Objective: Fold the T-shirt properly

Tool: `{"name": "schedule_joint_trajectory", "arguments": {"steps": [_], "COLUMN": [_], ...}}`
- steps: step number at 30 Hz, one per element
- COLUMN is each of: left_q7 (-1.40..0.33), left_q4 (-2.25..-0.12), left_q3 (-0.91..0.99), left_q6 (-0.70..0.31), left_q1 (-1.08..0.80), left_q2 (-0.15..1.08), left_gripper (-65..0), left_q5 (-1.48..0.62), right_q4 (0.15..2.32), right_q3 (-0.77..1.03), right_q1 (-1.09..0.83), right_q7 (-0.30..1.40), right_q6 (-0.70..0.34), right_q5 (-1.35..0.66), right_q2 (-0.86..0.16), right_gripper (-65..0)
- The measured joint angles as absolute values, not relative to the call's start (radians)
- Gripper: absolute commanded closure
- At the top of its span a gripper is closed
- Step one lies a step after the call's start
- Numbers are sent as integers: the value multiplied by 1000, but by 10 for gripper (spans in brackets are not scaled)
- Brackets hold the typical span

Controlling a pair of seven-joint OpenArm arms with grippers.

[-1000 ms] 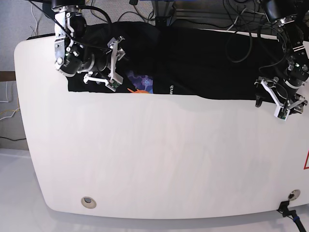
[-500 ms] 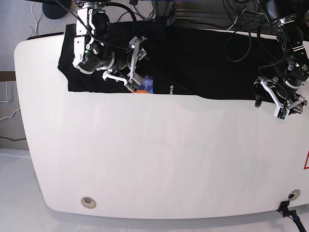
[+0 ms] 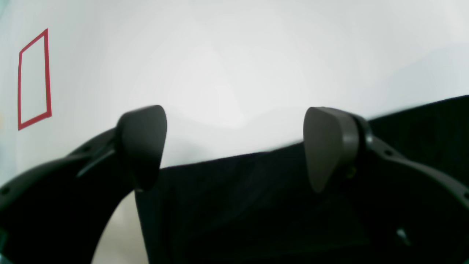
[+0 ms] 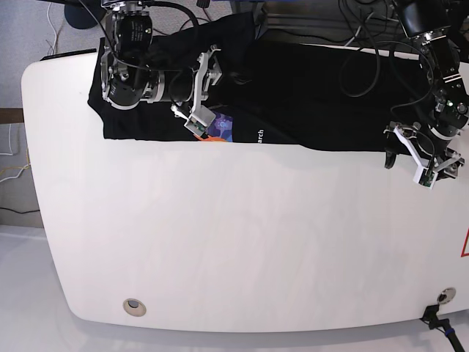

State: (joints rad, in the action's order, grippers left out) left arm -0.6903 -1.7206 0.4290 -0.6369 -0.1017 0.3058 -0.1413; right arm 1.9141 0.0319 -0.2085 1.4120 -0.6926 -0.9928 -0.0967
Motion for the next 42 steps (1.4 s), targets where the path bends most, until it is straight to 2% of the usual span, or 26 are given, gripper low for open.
{"name": "schedule_joint_trajectory", "arguments": {"steps": [9,14,23,25,27,29,32,33,42], "left_q7": [-691,-691,-692,-691,-686,-689,-689,-688,-688], "left_q4": [-1721,-1721,-1742,-1779,-1809,-1842,-1877,-1883,-1866], "left_q3": [429,429,429,429,429,429,429,430,431], "left_q6": [-637,-637,-645,-706,-701,-701,-705,-701,-704], "left_q1": [-94,-91,-99,-107,-136,-180,-234,-246,-376], "left_q2": [308,308,308,308,309,311,325,327,303], "left_gripper": [-555,-555,-552,-549,-476,-315,-38,0,0], "left_q5": [-139,-142,-139,-138,-149,-140,-142,-141,-143], "right_q4": [1916,1916,1916,1918,1939,1943,1943,1943,1943], "right_q3": [38,36,36,38,38,39,38,38,34], "right_q1": [-260,-258,-178,-178,-190,-196,-209,-209,-252], "right_q7": [1414,1417,1414,1411,1401,1376,1349,1327,1199], "right_q6": [-692,-693,-693,-692,-693,-693,-693,-693,-682], "right_q5": [-1198,-1201,-833,-800,-790,-797,-789,-789,-772], "right_q2": [-219,-213,-216,-216,-216,-212,-208,-212,-270], "right_gripper": [-386,-386,-382,-331,-196,0,0,0,0]}}
